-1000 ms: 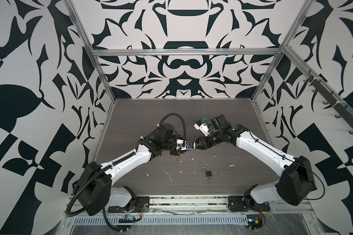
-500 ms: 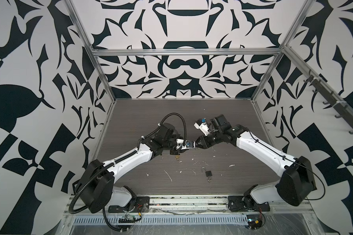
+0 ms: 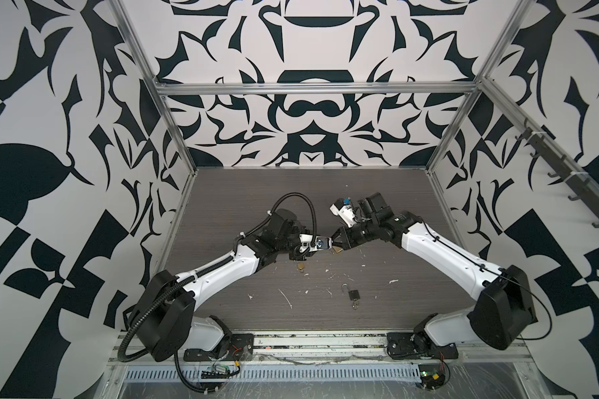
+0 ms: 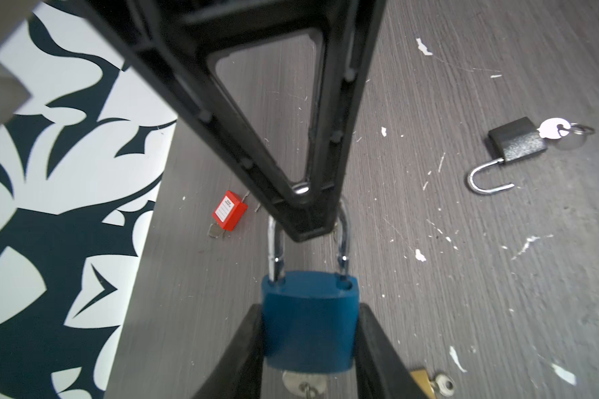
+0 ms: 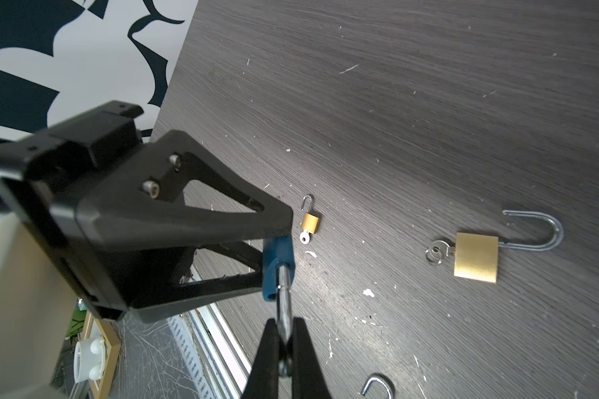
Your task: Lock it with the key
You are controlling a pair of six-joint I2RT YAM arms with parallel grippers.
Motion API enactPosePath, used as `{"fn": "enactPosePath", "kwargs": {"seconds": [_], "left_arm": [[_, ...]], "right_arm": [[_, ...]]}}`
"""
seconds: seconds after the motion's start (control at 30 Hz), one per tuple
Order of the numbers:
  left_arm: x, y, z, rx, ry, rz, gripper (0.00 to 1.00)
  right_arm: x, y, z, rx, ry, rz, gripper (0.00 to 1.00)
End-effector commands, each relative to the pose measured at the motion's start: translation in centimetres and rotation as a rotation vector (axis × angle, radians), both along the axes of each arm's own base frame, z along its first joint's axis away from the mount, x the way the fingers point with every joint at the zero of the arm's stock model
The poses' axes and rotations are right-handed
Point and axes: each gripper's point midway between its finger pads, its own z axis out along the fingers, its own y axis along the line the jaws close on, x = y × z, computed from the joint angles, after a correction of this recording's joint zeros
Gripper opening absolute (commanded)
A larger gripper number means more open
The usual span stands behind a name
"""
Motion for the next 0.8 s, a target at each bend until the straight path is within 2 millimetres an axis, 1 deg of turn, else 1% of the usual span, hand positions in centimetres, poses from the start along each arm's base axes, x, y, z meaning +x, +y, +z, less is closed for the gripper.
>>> {"fn": "enactPosePath", "kwargs": {"seconds": [0.0, 0.1, 0.23, 0.5, 0.63, 0.77], "left_arm": [[2.2, 0.0, 1.8, -0.042, -0.121, 0.068, 0.0], [2.1, -0.4, 2.2, -0.055, -0.133, 0.064, 0.0], [1.7, -1.0, 3.0, -0.092, -0.117, 0.051, 0.0], [1.0, -2.7, 4.7, -0.16, -0.092, 0.029, 0.0], [0.6, -3.5, 6.7, -0.253, -0.035, 0.017, 0.0], [-0.2, -4.2, 8.2, -0.303, 0.011, -0.021, 0.0]], "right_arm": [[-0.1, 1.1, 1.8, 0.072, 0.028, 0.012, 0.0], [0.1, 1.3, 1.5, 0.075, 0.048, 0.003, 0.0], [0.4, 1.4, 0.5, 0.066, 0.071, -0.007, 0.0], [0.8, 1.8, -1.2, 0.062, 0.12, -0.027, 0.0], [0.8, 1.8, -1.9, 0.061, 0.12, -0.024, 0.0], [0.7, 1.9, -2.8, 0.052, 0.133, -0.017, 0.0]]}}
